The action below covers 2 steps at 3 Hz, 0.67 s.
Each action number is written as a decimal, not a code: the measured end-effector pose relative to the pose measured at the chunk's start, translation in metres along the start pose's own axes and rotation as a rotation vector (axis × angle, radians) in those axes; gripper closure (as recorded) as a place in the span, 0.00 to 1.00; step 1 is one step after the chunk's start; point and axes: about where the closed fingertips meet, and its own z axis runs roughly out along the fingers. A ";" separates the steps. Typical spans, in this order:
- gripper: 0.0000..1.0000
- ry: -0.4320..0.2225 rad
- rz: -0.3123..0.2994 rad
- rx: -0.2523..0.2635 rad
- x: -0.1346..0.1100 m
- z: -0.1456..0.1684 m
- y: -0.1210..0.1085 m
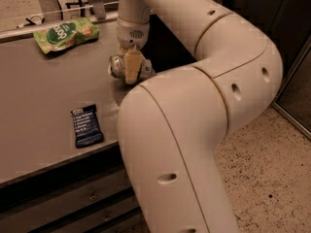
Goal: Knock 7up can over
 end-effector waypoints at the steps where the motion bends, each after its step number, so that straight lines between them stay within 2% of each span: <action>1: 0.00 -0.001 -0.003 -0.034 0.003 0.009 0.010; 2: 0.00 0.001 -0.005 -0.057 0.004 0.014 0.018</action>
Offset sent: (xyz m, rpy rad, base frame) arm -0.0609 -0.0338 -0.0079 -0.1016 0.1982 0.0631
